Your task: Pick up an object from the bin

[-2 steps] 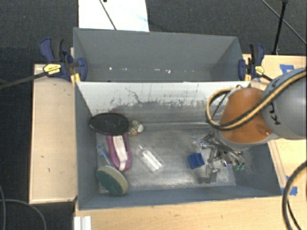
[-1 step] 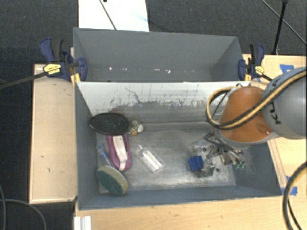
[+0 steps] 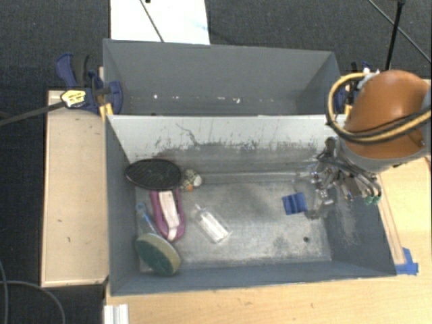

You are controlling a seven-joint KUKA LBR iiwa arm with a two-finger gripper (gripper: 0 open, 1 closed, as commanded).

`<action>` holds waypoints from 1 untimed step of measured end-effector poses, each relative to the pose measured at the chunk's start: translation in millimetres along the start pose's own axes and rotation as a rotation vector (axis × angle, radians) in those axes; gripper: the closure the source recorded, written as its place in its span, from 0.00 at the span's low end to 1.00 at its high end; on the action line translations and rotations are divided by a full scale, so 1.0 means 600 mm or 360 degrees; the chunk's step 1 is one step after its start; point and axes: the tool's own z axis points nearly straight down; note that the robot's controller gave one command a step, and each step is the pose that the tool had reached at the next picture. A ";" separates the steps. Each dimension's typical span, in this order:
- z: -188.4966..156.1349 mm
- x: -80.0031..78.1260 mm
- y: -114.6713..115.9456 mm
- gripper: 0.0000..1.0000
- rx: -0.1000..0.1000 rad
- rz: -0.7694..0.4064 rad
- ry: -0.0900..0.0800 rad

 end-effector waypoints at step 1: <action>-0.156 -0.061 -0.011 1.00 -0.0003 -0.0591 0.0002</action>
Offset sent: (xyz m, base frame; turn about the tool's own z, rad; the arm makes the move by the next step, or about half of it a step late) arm 0.0343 0.0013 0.0918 -0.3728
